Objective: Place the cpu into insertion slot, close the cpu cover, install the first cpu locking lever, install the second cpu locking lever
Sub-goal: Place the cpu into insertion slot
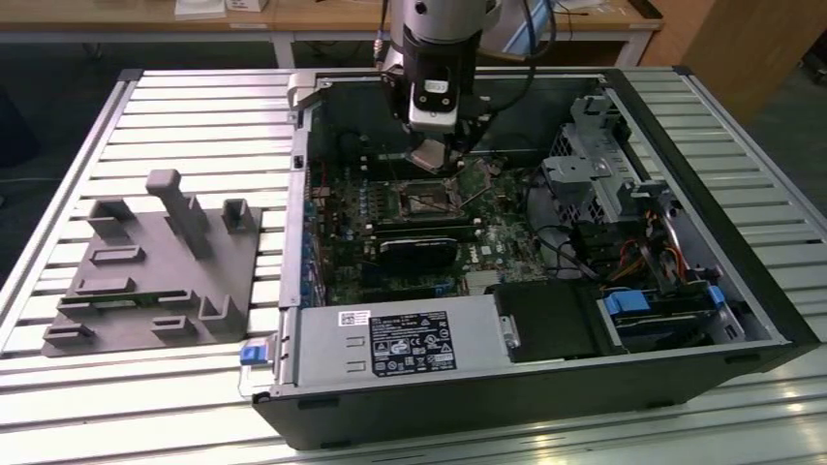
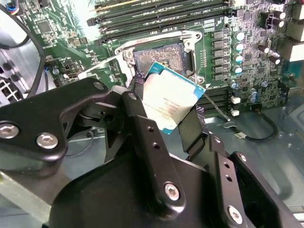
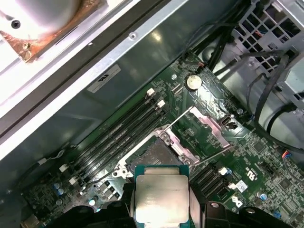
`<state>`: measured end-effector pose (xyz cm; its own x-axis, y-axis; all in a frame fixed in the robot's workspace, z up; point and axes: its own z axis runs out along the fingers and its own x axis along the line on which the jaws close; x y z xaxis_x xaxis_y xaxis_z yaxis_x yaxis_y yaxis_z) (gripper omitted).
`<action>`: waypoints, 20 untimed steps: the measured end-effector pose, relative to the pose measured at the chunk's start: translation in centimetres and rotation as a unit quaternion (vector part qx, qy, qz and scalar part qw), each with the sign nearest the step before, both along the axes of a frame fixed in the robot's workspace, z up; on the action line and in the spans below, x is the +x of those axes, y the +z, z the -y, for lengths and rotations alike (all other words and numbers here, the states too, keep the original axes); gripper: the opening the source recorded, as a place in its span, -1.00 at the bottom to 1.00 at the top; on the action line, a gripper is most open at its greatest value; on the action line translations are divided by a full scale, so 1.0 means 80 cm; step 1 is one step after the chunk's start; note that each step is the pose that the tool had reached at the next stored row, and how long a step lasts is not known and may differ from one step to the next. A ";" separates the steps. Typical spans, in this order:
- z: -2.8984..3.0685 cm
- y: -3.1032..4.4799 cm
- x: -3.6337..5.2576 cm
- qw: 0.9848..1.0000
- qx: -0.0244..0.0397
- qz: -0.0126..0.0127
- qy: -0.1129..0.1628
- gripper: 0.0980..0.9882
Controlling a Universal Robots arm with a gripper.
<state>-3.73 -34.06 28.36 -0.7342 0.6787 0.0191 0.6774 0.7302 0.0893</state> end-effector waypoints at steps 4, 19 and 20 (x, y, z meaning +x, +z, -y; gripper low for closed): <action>0.0000 -0.0004 0.000 1.000 0.000 0.000 -0.016 0.00; 0.0000 -0.0014 0.000 0.998 0.000 0.000 -0.070 0.00; 0.0000 -0.0015 0.000 0.997 0.000 0.000 -0.073 0.00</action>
<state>-3.74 -34.06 28.24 -0.6277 0.7783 0.0191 0.7764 0.6239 0.0893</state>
